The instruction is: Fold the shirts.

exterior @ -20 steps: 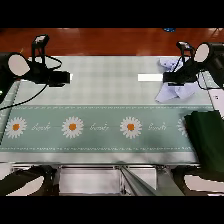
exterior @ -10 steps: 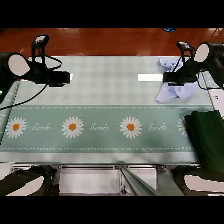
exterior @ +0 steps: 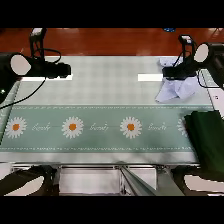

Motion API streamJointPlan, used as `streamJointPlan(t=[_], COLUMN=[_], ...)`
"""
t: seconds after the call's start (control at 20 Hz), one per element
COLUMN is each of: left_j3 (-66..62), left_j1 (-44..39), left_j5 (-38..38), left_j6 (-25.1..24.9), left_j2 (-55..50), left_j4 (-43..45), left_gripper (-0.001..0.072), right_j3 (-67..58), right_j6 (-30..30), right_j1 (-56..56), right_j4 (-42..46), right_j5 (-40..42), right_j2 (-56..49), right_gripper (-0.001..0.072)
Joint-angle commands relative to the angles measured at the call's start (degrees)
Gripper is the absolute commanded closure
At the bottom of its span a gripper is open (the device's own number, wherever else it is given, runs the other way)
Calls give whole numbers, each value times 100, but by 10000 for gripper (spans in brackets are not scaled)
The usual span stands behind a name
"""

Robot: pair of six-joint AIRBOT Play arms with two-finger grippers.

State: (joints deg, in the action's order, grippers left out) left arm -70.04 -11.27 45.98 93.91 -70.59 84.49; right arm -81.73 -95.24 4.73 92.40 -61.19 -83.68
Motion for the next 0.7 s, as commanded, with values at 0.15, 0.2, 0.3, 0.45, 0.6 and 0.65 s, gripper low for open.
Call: streamJointPlan(t=[0.15, 0.2, 0.3, 0.45, 0.6, 0.65], left_j3=[0, 2, 9, 7, 7, 7], left_j1=[608, 697, 791, 804, 809, 809], left_j5=[-2240, -2118, -1591, -824, -278, -234], left_j6=[-422, -258, -149, -149, -173, -170], left_j2=[-87, -120, -256, -518, -627, -634], left_j4=[415, 407, 407, 404, 409, 409], left_gripper=[200, 200, 200, 200, 200, 200], right_j3=[-59, -59, -59, -59, -59, -59], right_j6=[-1519, -1652, -1681, -1674, -1746, -1740], right_j1=[-297, -476, -848, -1344, -1676, -1738], right_j4=[2450, 2376, 2020, 1550, 1244, 1084], right_j5=[2116, 2225, 2146, 1893, 1438, 1298], right_j2=[-98, -212, -544, -1067, -1517, -1648], right_gripper=[299, 299, 299, 301, 303, 303])
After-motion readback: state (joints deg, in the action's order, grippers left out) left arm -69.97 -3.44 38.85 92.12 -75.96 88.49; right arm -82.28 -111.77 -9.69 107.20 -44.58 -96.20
